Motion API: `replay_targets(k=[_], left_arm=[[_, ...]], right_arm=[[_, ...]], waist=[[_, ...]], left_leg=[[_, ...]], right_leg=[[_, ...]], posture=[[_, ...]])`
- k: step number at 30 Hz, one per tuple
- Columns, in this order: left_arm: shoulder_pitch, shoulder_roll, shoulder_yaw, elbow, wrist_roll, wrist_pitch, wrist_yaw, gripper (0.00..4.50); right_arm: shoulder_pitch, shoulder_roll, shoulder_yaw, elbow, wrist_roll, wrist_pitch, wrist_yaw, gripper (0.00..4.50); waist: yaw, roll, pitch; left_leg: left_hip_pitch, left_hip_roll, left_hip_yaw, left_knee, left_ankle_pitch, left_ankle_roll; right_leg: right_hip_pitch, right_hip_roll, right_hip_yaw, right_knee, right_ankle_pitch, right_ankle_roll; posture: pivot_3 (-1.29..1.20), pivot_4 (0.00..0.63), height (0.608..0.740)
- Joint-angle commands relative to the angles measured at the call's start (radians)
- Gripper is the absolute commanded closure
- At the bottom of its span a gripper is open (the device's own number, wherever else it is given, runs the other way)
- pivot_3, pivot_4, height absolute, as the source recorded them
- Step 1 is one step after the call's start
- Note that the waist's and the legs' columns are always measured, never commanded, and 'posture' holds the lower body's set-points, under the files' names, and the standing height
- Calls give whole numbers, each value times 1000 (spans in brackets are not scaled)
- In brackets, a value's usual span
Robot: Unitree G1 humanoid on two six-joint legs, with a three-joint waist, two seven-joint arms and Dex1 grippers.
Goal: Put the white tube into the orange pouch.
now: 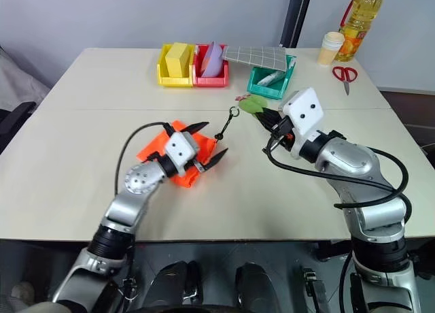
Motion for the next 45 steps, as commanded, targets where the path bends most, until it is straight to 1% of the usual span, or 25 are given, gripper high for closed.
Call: replay_targets(k=[1, 5, 7, 13, 18, 20, 24, 27, 29, 30, 31, 32, 35, 37, 39, 42, 45], left_arm=[[10, -44, -24, -46, 61, 34, 106, 35], [20, -96, -52, -42, 125, 49, 205, 35], [20, -109, -50, -37, 124, 70, 219, 35], [38, -109, -48, -52, 63, 81, 175, 35], [63, -71, -50, -55, 72, -15, 173, 35], [80, -67, -52, -54, 57, -41, 166, 35], [84, -79, -39, -40, -4, -35, 137, 35], [59, -66, -3, -29, -123, 3, 35, 35], [21, -41, 72, -16, -282, 99, -73, 35], [-5, -12, 107, 2, -356, 154, -141, 35], [-22, 8, 127, 14, -403, 191, -185, 35], [-57, 48, 156, 51, -457, 244, -253, 35], [-161, 135, 210, 182, -551, 336, -399, 35], [-245, 169, 223, 305, -566, 352, -485, 35], [-321, 190, 210, 424, -553, 342, -576, 35], [-440, 190, 201, 597, -551, 359, -705, 35], [-563, 175, 161, 795, -483, 307, -820, 35]], right_arm=[[-31, 5, -5, -2, 19, -35, 18, 4500], [-43, -3, -3, 12, 26, -39, 38, 4500], [-47, -5, 1, 13, 27, -36, 43, 4500], [-44, -6, 6, 5, 32, -28, 46, 4500], [-27, -9, -1, -5, 36, -25, 47, 4500], [-21, -8, -2, -9, 37, -23, 47, 4500], [-17, -7, 1, -19, 42, -13, 43, 4500], [-17, -6, 5, -29, 48, -3, 39, 4500], [-15, -8, 13, -37, 42, 1, 34, 4500], [-12, -11, 17, -41, 36, 3, 32, 4500], [-10, -13, 19, -44, 32, 4, 30, 4500], [-5, -15, 19, -46, 29, 4, 29, 4500], [9, -24, 14, -46, 21, -2, 30, 4500], [17, -33, 6, -43, 18, -8, 36, 4500], [27, -46, -3, -43, 15, -15, 44, 4500], [39, -66, -7, -42, 7, -28, 52, 4500], [43, -65, 3, -45, -3, -39, 44, 4500]], waist=[[-1, 0, 0], [0, 0, 0], [0, 0, 0], [0, 0, 0], [0, 0, 0], [-1, 0, 0], [0, 0, 0], [0, 0, 0], [0, 0, 0], [-1, 0, 0], [-1, 0, 0], [-4, 0, 0], [-4, 0, 0], [-1, 0, 0], [4, -1, 0], [2, -2, 1], [0, -2, 1]], left_leg=[[0, 0, 0, 0, 0, 0], [0, 0, 0, 0, 0, 0], [0, 0, 0, 0, 0, 0], [0, 0, 0, 0, 0, 0], [0, 0, 0, 0, 0, 0], [0, 0, 0, 0, 0, 0], [0, 0, 0, 0, 0, 0], [0, 0, 0, 0, 0, 0], [0, 0, 0, 0, 0, 0], [0, 0, 0, 0, 0, 0], [0, 0, 0, 0, 0, 0], [0, 0, 0, 0, 0, 0], [1, 1, 0, 0, 1, -1], [0, 1, 0, 0, 1, -1], [0, 0, 0, 1, 1, -1], [-1, -1, 0, 1, 0, 0], [-1, -2, 0, 2, 0, 0]], right_leg=[[0, 0, 0, 0, 0, 0], [0, 0, 0, 0, 0, 0], [0, 0, 0, 0, 0, 0], [0, 0, 0, 0, 0, 0], [0, 0, 0, 0, 0, 0], [0, 0, 0, 0, 0, 0], [0, 0, 0, 0, 0, 0], [0, 0, 0, 0, 0, 0], [0, 0, 0, 0, 0, 0], [0, 0, 0, 0, 0, 0], [0, 0, 0, 0, 0, 0], [0, 0, -1, 0, 0, 0], [0, 1, -1, 1, 0, 0], [0, 1, -1, 1, 0, 1], [0, 1, -2, 1, 0, 1], [1, 0, -3, 0, 0, 1], [0, 0, -3, 0, 0, 2]], posture=[[0, 150, 740], [0, 150, 740], [0, 150, 740], [0, 150, 740], [0, 150, 740], [0, 150, 740], [0, 150, 740], [0, 150, 740], [0, 150, 740], [0, 150, 740], [0, 150, 740], [0, 150, 740], [0, 150, 740], [0, 150, 740], [0, 150, 740], [0, 150, 740], [0, 150, 740]])
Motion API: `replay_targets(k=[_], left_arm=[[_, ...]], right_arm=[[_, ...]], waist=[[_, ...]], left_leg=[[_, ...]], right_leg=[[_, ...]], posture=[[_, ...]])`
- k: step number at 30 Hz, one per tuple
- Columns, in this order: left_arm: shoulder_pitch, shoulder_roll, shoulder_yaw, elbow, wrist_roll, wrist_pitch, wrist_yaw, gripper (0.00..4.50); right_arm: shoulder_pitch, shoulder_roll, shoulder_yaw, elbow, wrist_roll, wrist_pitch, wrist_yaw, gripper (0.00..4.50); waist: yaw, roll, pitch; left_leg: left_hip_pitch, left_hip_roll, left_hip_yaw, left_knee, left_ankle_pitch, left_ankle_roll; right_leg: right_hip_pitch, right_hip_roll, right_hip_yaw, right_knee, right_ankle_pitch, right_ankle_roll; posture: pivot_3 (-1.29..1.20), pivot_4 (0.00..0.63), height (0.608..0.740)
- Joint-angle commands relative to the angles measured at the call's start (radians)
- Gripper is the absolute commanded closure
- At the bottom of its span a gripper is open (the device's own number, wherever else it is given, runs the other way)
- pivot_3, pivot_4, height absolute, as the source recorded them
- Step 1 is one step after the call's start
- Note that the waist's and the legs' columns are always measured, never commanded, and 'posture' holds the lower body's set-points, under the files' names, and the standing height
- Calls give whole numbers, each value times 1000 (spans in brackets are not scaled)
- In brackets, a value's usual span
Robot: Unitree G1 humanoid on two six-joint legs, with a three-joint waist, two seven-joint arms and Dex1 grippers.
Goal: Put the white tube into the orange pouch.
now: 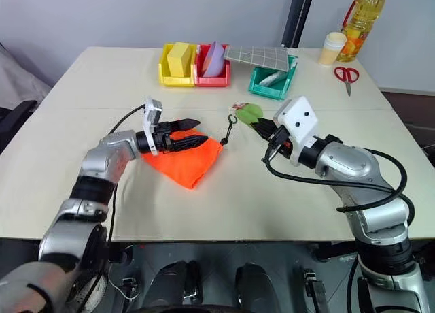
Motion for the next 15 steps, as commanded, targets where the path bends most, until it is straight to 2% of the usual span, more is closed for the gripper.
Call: replay_targets(k=[1, 8, 15], left_arm=[[-122, -20, -43, 185, 67, -71, -128, 35], [-263, -85, -71, 447, 190, -229, -216, 35], [-322, -124, -54, 548, 257, -313, -238, 35]], right_arm=[[-3, -6, -9, -36, -13, -30, -9, 4500], [5, 8, 7, -59, -24, -32, -26, 4500], [24, 7, 12, -77, -26, -30, -35, 4500]], waist=[[0, 0, 0], [-5, -1, 0], [-3, -1, 0]], left_leg=[[0, 0, 0, 0, 0, 0], [-1, 1, 0, -1, 0, 0], [-4, 1, -1, 0, 0, 1]], right_leg=[[0, 0, 0, 0, 0, 0], [-2, 1, 0, 0, 0, 0], [-4, 0, 0, 0, 0, 0]], posture=[[0, 150, 740], [0, 150, 740], [0, 150, 740]])
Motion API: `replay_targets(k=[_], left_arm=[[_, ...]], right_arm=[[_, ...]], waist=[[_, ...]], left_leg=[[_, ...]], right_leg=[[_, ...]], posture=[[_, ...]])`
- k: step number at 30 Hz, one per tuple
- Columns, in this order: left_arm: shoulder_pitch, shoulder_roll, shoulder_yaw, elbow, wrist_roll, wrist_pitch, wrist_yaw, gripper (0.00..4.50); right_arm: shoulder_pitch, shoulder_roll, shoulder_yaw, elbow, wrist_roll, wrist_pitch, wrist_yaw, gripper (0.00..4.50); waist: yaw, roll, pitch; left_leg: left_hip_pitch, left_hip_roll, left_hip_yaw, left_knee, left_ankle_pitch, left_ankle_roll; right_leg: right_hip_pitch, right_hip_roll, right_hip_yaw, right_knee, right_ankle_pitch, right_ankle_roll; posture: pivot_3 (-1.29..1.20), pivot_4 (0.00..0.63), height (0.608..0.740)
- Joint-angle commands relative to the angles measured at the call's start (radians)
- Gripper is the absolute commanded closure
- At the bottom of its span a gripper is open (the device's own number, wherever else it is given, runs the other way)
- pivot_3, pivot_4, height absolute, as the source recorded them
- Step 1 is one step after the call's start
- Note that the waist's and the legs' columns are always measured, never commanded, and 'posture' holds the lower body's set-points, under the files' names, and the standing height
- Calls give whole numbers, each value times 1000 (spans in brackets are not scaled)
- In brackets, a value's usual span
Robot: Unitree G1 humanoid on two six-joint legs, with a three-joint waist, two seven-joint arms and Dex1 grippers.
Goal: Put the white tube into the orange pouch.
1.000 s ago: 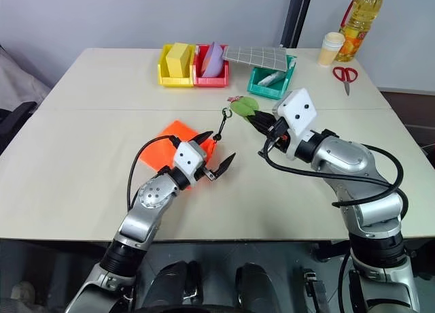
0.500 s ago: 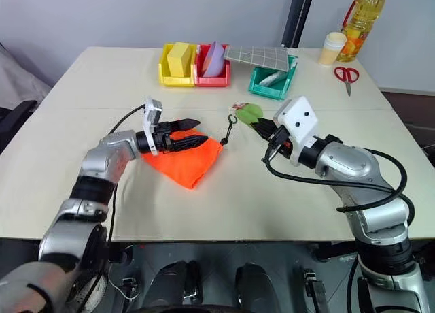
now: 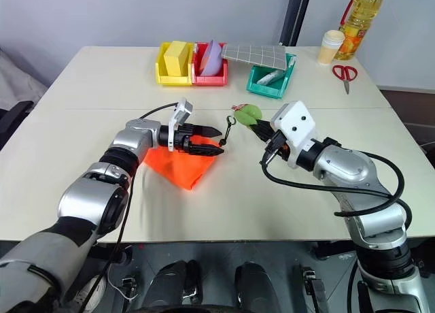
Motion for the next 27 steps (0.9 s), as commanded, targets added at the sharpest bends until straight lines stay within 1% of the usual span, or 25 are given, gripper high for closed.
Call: replay_targets(k=[1, 9, 13, 16, 17, 18, 22, 23, 27], left_arm=[[-44, -10, 21, 16, 21, -39, -15, 35], [-52, -19, 31, 39, 53, -61, -17, 35], [-51, -29, 33, 47, 70, -72, 2, 35], [-53, -35, 43, 50, 72, -72, 8, 852], [-54, -36, 46, 50, 74, -73, 10, 1426], [-56, -38, 50, 51, 74, -75, 16, 1877], [-62, -44, 69, 53, 75, -75, 27, 4002], [-62, -45, 72, 54, 76, -76, 29, 4334], [-62, -46, 79, 55, 78, -77, 30, 4328]], right_arm=[[4, 0, -11, -49, -4, -16, -10, 4500], [13, 0, -8, -57, -3, -15, -14, 4500], [10, 5, -3, -58, -3, -15, -15, 4500], [10, 7, -1, -61, -3, -13, -16, 4500], [9, 8, -1, -61, -3, -13, -16, 4500], [10, 7, -1, -62, -2, -12, -15, 4500], [12, 6, -3, -64, -1, -11, -14, 4500], [12, 6, -2, -64, -1, -11, -15, 4500], [13, 8, -1, -66, -1, -10, -16, 4500]], waist=[[0, 0, 0], [0, 0, 0], [0, 0, 0], [2, 0, 0], [2, 0, 0], [2, 0, 0], [2, 0, 0], [2, 0, 0], [1, 0, 0]], left_leg=[[-1, 0, 0, 1, 0, 0], [-4, 1, -1, 5, 0, 1], [-10, 3, -3, 13, -1, 2], [-10, 2, -3, 14, -2, 3], [-10, 2, -3, 14, -2, 3], [-10, 2, -3, 14, -2, 3], [-10, 2, -3, 14, -2, 3], [-10, 2, -3, 14, -2, 3], [-10, 2, -3, 14, -2, 3]], right_leg=[[0, 0, 0, 0, 0, 0], [-1, 0, -1, 1, 0, 0], [-5, 1, -2, 4, 0, 0], [-4, 1, -2, 4, 1, 1], [-4, 1, -2, 4, 1, 1], [-4, 1, -2, 4, 1, 1], [-4, 1, -2, 4, 1, 1], [-4, 1, -2, 4, 1, 1], [-4, 1, -2, 4, 1, 1]], posture=[[0, 150, 740], [0, 150, 740], [0, 150, 740], [0, 150, 740], [0, 150, 740], [0, 150, 740], [0, 150, 740], [0, 150, 740], [0, 150, 740]])
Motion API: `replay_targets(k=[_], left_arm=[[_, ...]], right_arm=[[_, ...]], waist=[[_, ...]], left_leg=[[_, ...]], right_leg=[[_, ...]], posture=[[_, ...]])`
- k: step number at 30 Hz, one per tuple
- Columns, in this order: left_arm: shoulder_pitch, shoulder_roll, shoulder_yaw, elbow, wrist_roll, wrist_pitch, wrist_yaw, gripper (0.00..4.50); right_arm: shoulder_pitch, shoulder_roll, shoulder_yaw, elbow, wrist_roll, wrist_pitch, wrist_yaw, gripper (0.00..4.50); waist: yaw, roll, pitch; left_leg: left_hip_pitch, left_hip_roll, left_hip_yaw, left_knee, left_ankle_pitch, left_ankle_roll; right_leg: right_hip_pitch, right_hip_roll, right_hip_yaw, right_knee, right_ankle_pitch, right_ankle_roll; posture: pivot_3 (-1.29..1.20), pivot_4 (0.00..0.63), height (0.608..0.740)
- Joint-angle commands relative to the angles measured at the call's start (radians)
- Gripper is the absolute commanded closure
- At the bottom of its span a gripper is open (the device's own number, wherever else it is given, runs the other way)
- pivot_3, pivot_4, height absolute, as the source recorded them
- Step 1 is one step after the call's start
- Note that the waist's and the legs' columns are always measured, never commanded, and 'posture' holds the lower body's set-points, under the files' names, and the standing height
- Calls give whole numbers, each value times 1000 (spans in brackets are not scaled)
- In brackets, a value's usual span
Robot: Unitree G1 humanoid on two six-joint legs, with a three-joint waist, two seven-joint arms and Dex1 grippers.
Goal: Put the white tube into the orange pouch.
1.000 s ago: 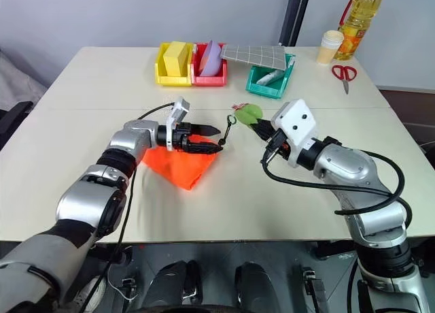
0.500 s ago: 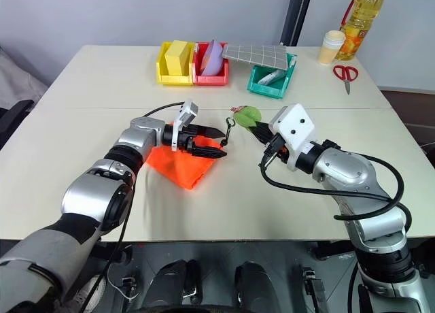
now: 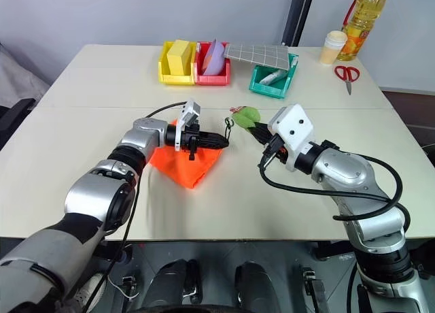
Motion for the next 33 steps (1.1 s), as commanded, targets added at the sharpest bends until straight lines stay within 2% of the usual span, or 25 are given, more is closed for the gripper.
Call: replay_targets(k=[1, 11, 19, 21, 24, 27, 28, 33], left_arm=[[-33, -2, 22, -9, 2, -11, 1, 4328], [39, 52, 29, -62, 0, -61, 12, 4328], [166, 92, 38, -238, -31, -24, -24, 4328], [188, 93, 38, -276, -40, 4, -20, 3228], [215, 94, 41, -330, -57, 27, -12, 1969], [232, 99, 51, -370, -69, 34, 12, 338], [237, 102, 52, -381, -72, 34, 18, 43], [250, 103, 51, -418, -85, 34, 54, 43]], right_arm=[[-3, 3, -9, -45, 2, -10, -8, 4500], [7, -4, -30, -41, -9, -15, -23, 4500], [32, -14, -51, -41, 7, -15, -12, 4500], [29, -8, -41, -39, 10, -17, -9, 4500], [21, -1, -31, -35, 11, -19, -8, 4500], [15, 5, -24, -33, 11, -20, -10, 4500], [13, 7, -22, -32, 11, -20, -11, 4500], [11, 13, -18, -33, 10, -21, -16, 4500]], waist=[[0, 0, 0], [-2, 0, 0], [2, 0, 0], [2, 0, 0], [0, 0, 0], [0, 0, 0], [0, 0, 0], [1, 0, 0]], left_leg=[[0, 0, 0, 0, 0, 0], [0, 0, 0, 0, 0, 0], [0, 0, 0, 2, 2, -3], [0, 0, 0, 3, 1, -2], [0, 0, 0, 4, 1, -1], [0, 0, 0, 4, 1, -1], [1, 0, 0, 4, 1, -1], [1, 0, 0, 5, 1, -1]], right_leg=[[0, 0, 0, 0, 0, 0], [0, 1, 0, 1, 0, 0], [0, 0, 0, 3, 0, 0], [0, 1, 0, 4, 0, 1], [1, 0, 0, 4, 0, 1], [0, 0, 0, 5, 0, 1], [0, 0, 0, 5, 0, 1], [0, 0, 0, 6, 0, 1]], posture=[[0, 150, 740], [0, 150, 740], [0, 150, 740], [0, 150, 740], [0, 150, 740], [0, 150, 740], [0, 150, 740], [0, 150, 740]])
